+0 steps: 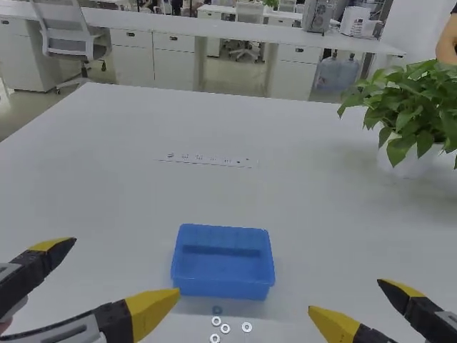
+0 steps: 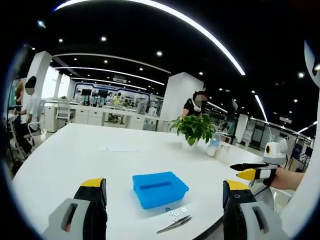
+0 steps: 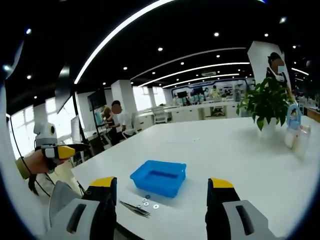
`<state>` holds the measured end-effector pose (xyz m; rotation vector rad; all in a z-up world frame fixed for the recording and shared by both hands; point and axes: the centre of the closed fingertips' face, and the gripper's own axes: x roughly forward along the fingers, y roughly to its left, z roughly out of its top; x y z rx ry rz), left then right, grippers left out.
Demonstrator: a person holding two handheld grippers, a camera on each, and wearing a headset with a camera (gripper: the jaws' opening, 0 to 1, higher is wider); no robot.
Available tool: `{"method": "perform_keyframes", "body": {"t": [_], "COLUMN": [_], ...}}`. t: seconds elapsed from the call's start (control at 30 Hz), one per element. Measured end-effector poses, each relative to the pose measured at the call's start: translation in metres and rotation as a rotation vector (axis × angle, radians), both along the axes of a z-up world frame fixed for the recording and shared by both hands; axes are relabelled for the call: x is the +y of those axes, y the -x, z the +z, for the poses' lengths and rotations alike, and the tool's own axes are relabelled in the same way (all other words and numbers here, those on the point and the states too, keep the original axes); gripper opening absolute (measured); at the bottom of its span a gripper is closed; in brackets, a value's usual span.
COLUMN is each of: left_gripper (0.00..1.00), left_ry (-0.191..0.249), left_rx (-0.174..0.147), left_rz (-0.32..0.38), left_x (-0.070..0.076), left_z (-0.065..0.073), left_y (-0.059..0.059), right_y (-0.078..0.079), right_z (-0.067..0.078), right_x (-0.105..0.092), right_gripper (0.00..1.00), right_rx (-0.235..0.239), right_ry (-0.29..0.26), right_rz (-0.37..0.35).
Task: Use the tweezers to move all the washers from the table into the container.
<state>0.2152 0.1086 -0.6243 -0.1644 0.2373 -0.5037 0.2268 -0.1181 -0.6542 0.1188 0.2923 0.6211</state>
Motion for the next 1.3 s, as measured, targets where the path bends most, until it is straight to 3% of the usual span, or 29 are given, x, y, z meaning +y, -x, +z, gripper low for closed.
{"method": "perform_keyframes", "body": {"t": [0.3,0.63,0.9,1.17,1.3], "left_gripper": [0.99,0.99,0.99,0.99,0.99], "left_ry": [0.004,0.004,0.005,-0.002,-0.027], "left_rx": [0.012,0.009,0.012,0.038,0.042], "left_rz": [0.022,0.048,0.035,0.022,0.016], "left_x": [0.011,0.025,0.021,0.016,0.016], "left_z": [-0.004,-0.003,-0.005,-0.014,-0.016], "left_y": [0.0,-0.015,-0.032,-0.037,-0.038], "right_y": [-0.01,-0.026,-0.039,-0.049,-0.052], "right_z": [-0.003,-0.001,-0.004,-0.01,-0.012], "right_x": [0.01,0.026,0.019,0.019,0.023], "right_gripper": [0.71,0.71,0.71,0.71,0.71], "right_rx": [-0.001,-0.011,-0.002,0.013,0.014], "right_ry": [0.028,0.021,0.027,0.031,0.025], "right_rz": [0.021,0.049,0.033,0.034,0.044]}}
